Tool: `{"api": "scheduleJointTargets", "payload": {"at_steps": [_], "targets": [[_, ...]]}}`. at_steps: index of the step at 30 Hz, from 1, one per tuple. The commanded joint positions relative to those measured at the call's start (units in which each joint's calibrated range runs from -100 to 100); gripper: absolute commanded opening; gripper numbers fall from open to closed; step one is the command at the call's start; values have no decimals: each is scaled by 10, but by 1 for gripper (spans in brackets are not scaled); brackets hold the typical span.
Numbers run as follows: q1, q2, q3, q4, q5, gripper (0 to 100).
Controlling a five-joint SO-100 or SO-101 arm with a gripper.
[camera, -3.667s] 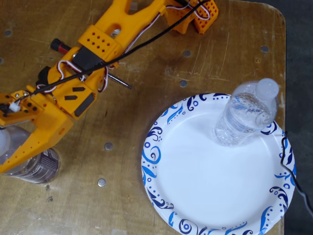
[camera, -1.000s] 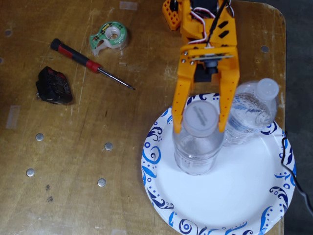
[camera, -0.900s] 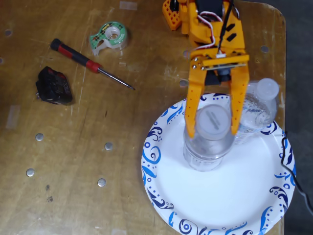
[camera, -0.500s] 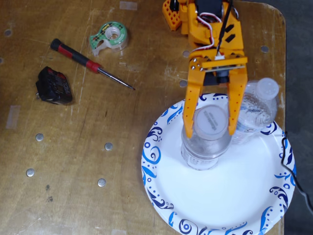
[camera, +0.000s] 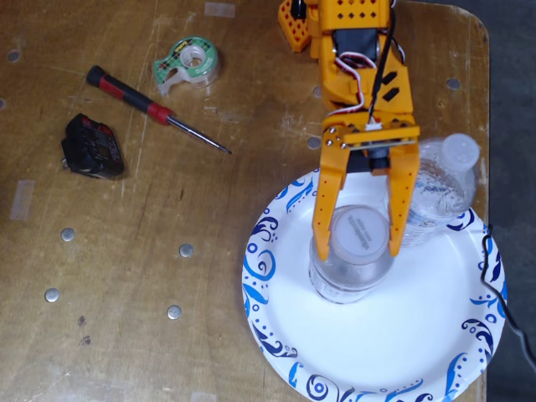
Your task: Move the bottles to the plate
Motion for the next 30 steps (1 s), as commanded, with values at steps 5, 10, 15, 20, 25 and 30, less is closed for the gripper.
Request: {"api": "scheduleJointTargets", "payload": {"at_steps": [5, 10, 15, 20, 25, 30], "targets": [[6, -3, -20, -8, -1, 18], [11, -3, -17, -8, -1, 23], [14, -3, -3, -7, -1, 23], [24, -4, 15, -9, -1, 24], [21, -4, 7, -9, -1, 24], [12, -15, -1, -2, -5, 33]]}}
